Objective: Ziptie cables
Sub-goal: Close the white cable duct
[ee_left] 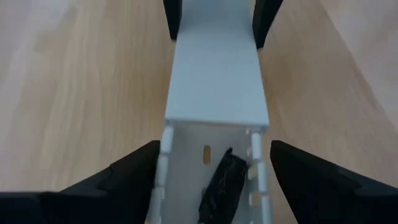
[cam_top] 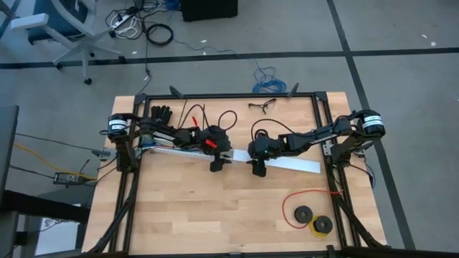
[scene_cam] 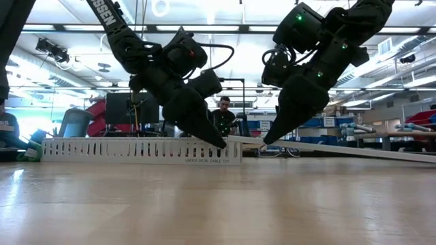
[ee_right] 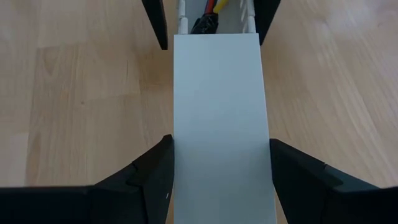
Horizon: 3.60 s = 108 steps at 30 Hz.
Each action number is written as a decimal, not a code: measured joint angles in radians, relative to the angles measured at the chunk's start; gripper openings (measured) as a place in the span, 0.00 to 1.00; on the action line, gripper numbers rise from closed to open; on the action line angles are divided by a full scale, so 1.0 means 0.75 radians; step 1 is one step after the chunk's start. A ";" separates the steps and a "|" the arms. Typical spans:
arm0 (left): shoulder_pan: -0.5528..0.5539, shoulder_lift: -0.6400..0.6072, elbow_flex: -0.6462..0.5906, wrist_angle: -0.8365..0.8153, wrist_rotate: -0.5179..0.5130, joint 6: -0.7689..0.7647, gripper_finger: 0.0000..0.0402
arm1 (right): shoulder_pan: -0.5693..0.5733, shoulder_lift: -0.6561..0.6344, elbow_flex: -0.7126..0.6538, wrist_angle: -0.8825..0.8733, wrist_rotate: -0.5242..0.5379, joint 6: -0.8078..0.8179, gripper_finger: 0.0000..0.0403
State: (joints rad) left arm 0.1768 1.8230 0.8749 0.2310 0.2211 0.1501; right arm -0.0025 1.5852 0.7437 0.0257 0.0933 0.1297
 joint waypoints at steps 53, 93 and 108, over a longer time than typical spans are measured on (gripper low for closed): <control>0.000 -0.062 -0.152 0.183 0.004 0.029 0.60 | 0.000 0.002 0.023 0.017 -0.020 0.010 0.59; 0.000 -0.059 -0.154 0.189 0.001 0.003 0.60 | 0.004 0.046 0.026 0.304 -0.124 -0.001 0.10; -0.001 -0.053 -0.160 0.154 -0.001 -0.006 0.70 | 0.004 0.037 0.027 0.343 -0.117 -0.002 0.01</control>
State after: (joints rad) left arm 0.1761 1.7833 0.7550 0.3463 0.2203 0.1455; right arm 0.0002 1.6127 0.7639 0.2829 0.0051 0.1284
